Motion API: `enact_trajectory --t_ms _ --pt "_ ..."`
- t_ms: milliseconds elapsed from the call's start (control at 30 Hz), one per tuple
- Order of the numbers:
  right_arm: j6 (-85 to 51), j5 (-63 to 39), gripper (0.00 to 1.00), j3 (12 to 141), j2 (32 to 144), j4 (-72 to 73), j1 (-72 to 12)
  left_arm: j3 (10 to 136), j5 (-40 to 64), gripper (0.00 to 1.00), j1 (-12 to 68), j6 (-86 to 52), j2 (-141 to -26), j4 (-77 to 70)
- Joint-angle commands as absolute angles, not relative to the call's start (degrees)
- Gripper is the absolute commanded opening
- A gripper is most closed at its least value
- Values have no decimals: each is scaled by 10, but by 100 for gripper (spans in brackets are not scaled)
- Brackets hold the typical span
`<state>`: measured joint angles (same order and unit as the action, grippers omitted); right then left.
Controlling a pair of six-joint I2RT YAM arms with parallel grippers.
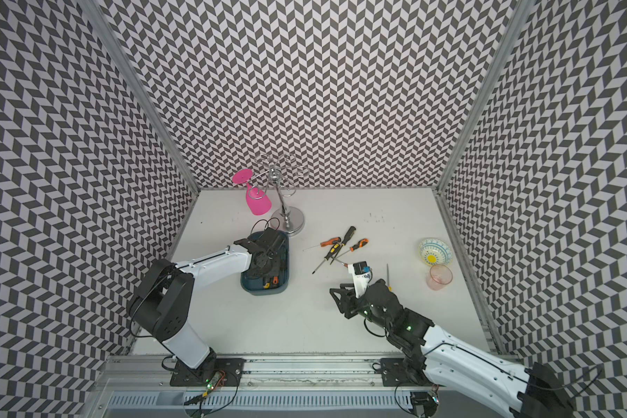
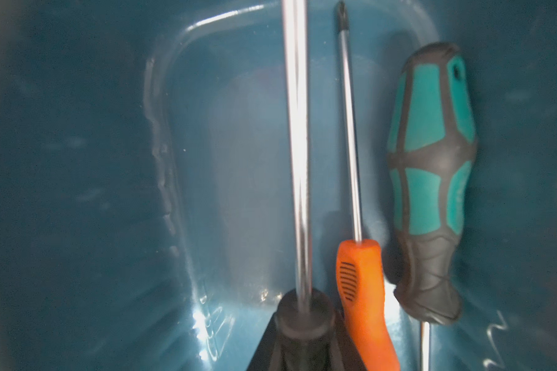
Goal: Put the screwdriver on the desktop into the storage box
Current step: Place the screwdriver in the storage box.
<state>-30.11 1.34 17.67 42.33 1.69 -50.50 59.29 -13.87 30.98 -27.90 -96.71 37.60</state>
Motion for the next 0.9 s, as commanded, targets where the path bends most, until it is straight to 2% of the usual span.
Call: enact_trajectory --t_ms 0,167,867 --pt "-307 21 46 169 414 34 -506 614 -147 26 306 -279 -974 375" --pt "-308 23 46 167 410 33 -506 614 -144 36 306 -285 -974 374" --pt "-315 42 47 177 408 12 -505 614 -114 38 306 -285 -923 368"
